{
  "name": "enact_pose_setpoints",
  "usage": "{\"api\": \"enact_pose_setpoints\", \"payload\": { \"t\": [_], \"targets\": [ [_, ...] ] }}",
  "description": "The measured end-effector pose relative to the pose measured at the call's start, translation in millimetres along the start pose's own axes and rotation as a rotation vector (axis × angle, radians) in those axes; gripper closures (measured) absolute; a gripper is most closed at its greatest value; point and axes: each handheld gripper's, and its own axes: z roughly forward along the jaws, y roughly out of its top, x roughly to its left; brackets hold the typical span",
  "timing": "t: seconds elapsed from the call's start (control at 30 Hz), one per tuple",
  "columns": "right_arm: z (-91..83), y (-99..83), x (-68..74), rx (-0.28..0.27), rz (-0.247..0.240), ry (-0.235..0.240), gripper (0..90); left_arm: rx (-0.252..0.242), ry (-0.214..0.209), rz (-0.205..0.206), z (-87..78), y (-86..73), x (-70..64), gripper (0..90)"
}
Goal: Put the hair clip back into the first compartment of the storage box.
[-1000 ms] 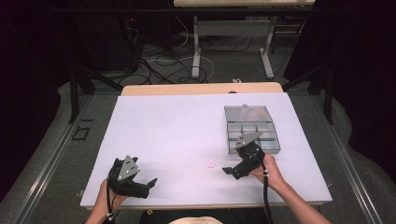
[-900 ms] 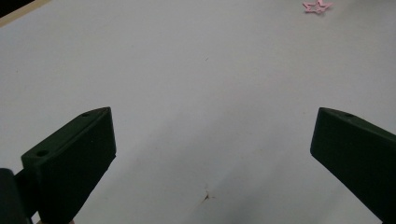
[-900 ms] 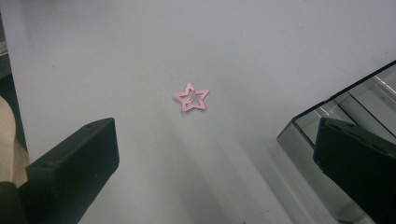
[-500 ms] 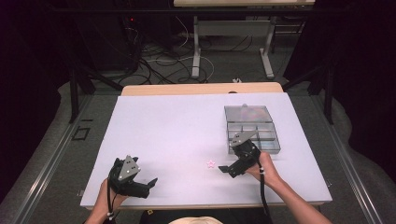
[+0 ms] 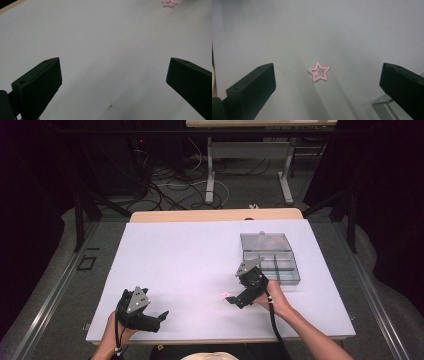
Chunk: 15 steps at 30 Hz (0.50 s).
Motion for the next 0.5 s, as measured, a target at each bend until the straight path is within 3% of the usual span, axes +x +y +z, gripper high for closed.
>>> {"api": "enact_pose_setpoints", "payload": {
  "t": [0.2, 0.23, 0.33, 0.5],
  "targets": [
    [9.3, 2.3, -1.8, 0.000, -0.005, 0.003, 7.0, 0.005, -0.006, -0.001, 1.0, 0.1, -0.2, 0.3],
    [10.2, 2.9, -0.4, 0.017, 0.016, -0.004, 9.1, -0.001, -0.003, -0.006, 1.6, -0.2, -0.8, 0.3],
    [15.3, 3.9, -0.9, 0.015, -0.010, 0.005, 16.1, 0.003, -0.004, -0.003, 1.4, -0.1, -0.4, 0.3],
    [20.2, 3.6, 1.4, 0.016, 0.005, -0.012, 32.0, 0.005, -0.004, -0.001, 2.0, -0.1, -0.5, 0.3]
  ]
}}
